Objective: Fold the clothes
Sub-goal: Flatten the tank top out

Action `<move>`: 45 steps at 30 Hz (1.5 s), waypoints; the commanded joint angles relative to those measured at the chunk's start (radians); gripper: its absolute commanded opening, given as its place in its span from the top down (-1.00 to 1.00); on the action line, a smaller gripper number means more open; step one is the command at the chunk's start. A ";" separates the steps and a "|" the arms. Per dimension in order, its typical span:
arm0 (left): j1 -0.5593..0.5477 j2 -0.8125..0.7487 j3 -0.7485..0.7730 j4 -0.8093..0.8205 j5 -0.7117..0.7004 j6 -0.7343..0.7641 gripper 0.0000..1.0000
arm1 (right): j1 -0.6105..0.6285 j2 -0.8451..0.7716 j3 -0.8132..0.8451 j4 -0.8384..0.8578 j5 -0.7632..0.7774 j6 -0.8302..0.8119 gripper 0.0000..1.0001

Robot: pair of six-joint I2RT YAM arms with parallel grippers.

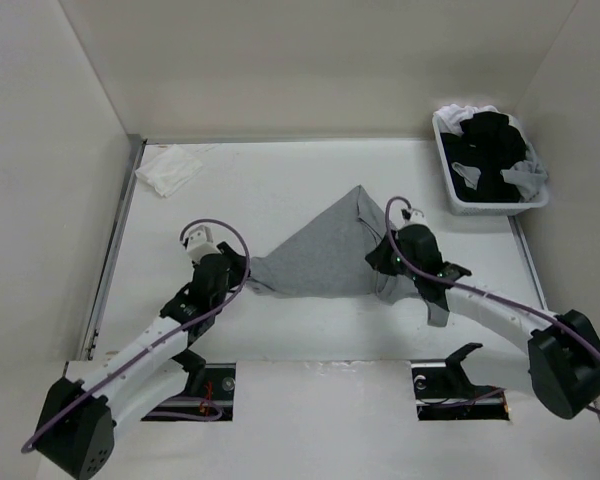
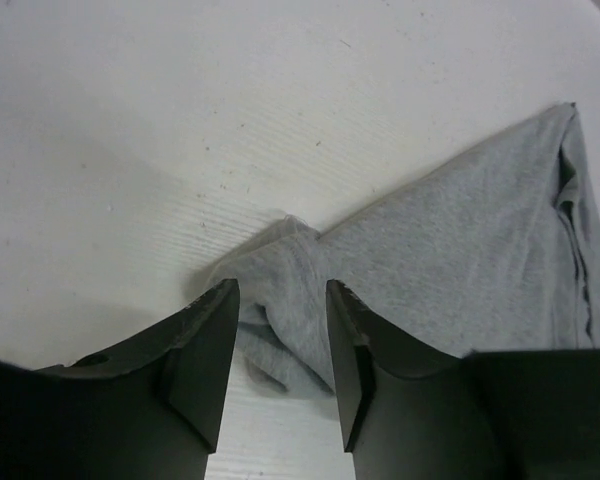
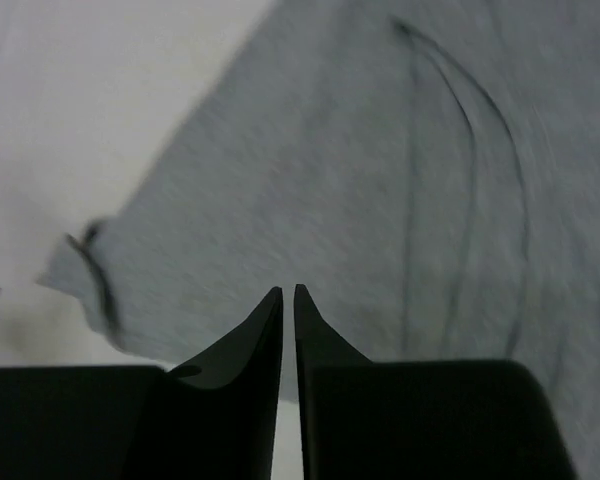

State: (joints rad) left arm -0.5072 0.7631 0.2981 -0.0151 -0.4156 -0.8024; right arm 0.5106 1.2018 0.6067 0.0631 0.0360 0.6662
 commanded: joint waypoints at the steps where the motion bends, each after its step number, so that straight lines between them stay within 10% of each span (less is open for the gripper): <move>1: -0.006 0.105 0.088 0.099 -0.061 0.086 0.18 | 0.038 -0.099 -0.097 -0.032 0.074 0.064 0.58; 14: 0.026 0.323 0.154 0.176 0.061 0.147 -0.07 | 0.087 -0.078 -0.153 -0.063 0.054 0.107 0.26; 45: 0.016 0.377 0.150 0.173 0.061 0.146 0.04 | 0.110 0.044 -0.127 -0.063 0.004 0.128 0.64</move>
State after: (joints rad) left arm -0.4911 1.1431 0.4217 0.1211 -0.3611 -0.6605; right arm 0.6106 1.2373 0.4435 -0.0376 0.0540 0.7864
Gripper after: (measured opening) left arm 0.486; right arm 0.203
